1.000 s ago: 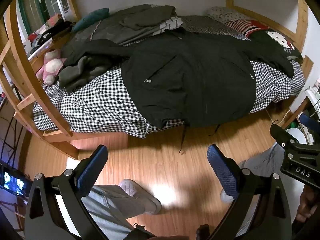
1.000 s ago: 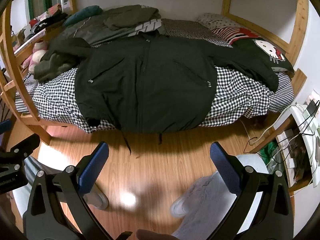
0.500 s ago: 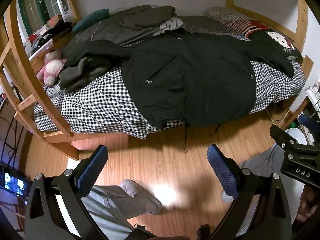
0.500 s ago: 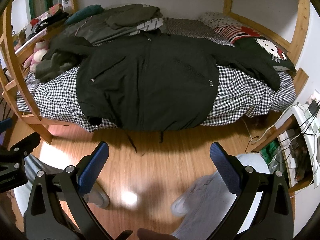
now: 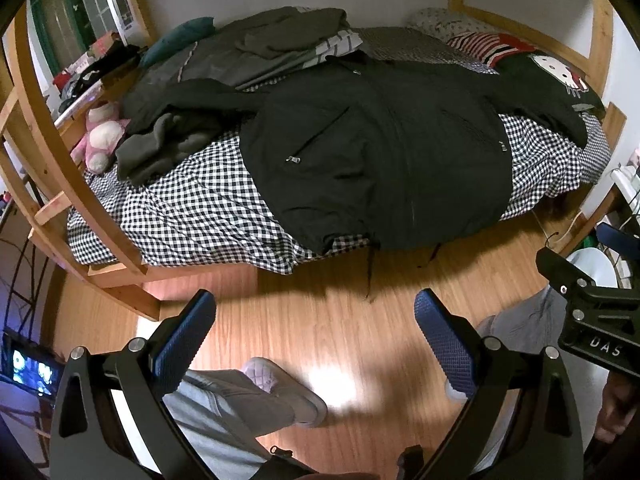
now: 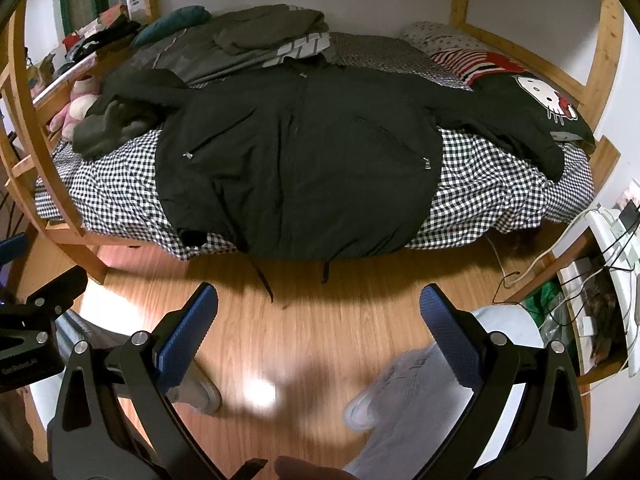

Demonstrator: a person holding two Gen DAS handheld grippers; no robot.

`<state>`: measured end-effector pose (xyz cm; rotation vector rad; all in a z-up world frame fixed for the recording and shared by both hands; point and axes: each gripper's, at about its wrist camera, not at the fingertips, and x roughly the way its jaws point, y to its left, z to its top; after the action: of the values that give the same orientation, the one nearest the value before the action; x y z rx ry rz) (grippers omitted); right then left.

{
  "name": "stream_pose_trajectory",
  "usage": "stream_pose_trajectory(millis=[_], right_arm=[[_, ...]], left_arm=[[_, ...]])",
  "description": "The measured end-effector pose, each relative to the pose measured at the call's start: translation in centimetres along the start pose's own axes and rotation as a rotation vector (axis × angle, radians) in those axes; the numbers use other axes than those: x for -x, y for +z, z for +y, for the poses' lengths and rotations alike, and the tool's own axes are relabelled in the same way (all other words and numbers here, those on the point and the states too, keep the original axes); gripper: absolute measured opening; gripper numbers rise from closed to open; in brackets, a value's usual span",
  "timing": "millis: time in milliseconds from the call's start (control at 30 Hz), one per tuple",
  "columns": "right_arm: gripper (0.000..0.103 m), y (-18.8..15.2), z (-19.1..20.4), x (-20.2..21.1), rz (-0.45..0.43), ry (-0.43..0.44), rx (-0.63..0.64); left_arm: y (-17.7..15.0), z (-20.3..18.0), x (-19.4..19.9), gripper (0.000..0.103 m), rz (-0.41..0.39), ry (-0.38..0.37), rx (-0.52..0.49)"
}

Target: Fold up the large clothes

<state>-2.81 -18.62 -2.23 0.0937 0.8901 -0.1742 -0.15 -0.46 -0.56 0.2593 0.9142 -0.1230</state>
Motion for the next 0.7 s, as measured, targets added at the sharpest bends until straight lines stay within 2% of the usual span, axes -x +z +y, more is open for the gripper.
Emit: stream_pose_trajectory(millis=[700], right_arm=[[0.1, -0.09, 0.3, -0.67, 0.025, 0.001, 0.012]], left_arm=[[0.38, 0.65, -0.72, 0.097, 0.007, 0.001, 0.016]])
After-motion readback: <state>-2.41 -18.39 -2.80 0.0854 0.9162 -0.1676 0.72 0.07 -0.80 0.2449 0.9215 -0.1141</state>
